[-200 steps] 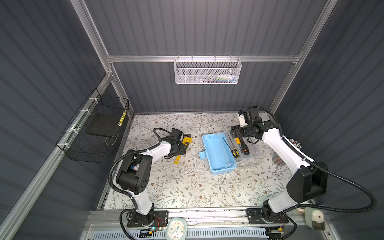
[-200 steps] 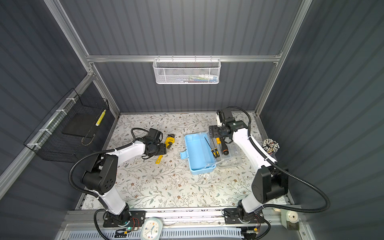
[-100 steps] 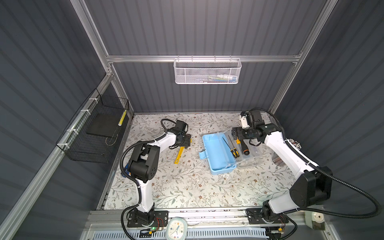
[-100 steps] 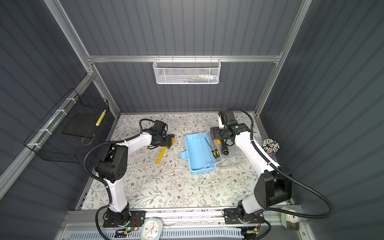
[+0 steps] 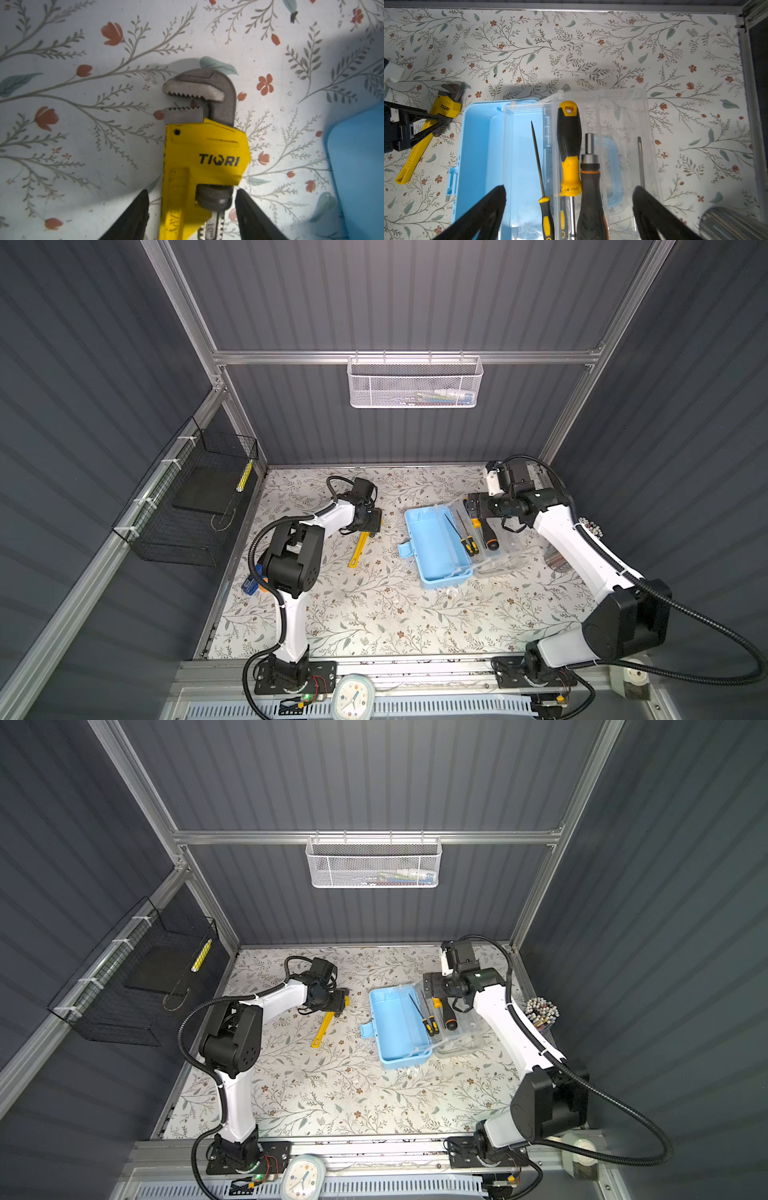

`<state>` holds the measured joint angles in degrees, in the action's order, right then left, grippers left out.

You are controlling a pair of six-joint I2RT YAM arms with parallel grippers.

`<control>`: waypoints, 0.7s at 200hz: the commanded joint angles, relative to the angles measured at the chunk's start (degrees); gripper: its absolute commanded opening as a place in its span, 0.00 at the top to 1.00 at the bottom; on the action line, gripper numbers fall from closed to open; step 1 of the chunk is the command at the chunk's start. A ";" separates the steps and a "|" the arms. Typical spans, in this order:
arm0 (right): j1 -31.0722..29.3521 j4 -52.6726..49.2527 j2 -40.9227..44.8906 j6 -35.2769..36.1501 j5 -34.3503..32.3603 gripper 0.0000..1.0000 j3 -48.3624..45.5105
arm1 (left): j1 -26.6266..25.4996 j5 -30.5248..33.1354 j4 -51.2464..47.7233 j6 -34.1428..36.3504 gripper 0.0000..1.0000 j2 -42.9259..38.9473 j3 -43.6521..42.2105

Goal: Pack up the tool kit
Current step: 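Lower the left gripper onto the yellow TIORI pipe wrench and grasp it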

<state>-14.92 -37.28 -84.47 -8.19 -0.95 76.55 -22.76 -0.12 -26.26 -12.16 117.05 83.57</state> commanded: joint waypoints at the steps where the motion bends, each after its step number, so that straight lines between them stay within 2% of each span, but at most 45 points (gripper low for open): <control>1: 0.24 0.10 0.23 -0.46 1.12 0.04 -0.61 | 0.53 -2.64 -0.11 1.18 0.30 -1.86 -1.98; 48: 0.33 0.34 -0.08 -0.52 1.36 0.04 -0.57 | 0.53 -2.66 -2.59 2.49 0.31 -1.55 -0.86; 86: 0.66 0.57 -0.08 -0.53 1.65 0.03 -0.75 | 0.53 -1.17 -4.37 1.87 0.41 0.28 0.57; 140: 1.48 1.54 0.13 -0.74 2.79 0.03 -1.55 | 0.13 1.24 -5.55 2.50 0.41 1.40 1.06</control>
<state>-13.89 -36.58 -84.49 -8.60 0.73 76.03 -22.76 -0.51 -29.21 -10.87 116.84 82.63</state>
